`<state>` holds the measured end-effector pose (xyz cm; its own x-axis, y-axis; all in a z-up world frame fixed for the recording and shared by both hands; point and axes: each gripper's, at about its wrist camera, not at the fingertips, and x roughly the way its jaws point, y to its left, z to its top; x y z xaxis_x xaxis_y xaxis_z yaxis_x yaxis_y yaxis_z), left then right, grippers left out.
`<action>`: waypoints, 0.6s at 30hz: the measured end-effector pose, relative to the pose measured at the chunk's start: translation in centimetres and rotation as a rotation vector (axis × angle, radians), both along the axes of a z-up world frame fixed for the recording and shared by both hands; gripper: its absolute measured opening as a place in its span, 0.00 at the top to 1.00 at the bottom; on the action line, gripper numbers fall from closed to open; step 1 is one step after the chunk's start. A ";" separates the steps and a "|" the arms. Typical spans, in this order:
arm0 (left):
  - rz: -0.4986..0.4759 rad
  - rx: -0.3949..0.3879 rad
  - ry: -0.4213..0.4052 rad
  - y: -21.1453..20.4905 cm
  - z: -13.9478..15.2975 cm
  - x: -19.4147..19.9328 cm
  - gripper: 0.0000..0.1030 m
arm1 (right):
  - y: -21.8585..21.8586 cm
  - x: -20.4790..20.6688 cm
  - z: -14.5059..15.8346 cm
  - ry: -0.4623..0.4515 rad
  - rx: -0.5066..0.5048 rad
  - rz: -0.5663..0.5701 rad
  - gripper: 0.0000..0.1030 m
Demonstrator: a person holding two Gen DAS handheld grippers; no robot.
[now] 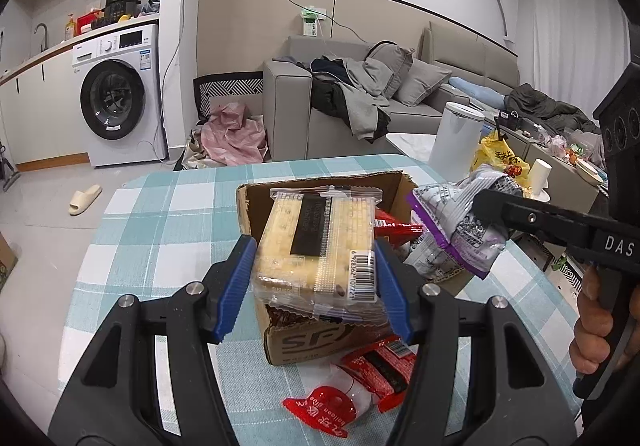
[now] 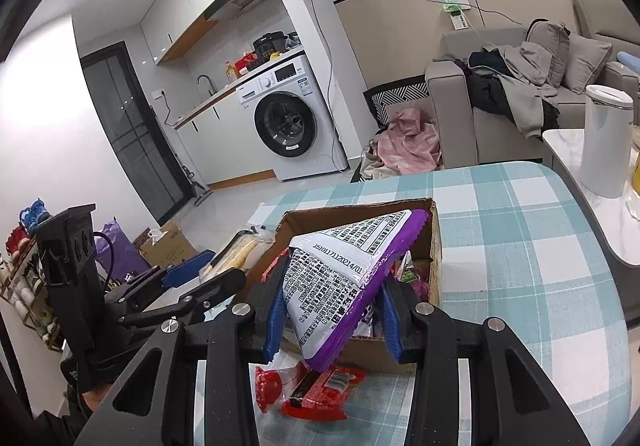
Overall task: Organize snacks
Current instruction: 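Lower the cracker pack and white-purple bag into the box and open both tools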
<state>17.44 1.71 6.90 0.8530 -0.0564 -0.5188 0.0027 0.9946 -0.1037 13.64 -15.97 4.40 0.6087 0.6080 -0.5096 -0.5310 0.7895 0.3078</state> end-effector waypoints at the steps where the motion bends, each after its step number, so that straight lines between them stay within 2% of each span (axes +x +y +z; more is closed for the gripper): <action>1: 0.003 0.000 0.001 0.0 -0.1 0.3 0.45 | 0.1 0.3 -0.1 0.001 -0.004 -0.001 0.61; 18: 0.007 0.017 0.051 -0.6 -2.9 4.5 0.45 | 1.9 4.0 -2.3 0.050 -0.072 -0.004 0.61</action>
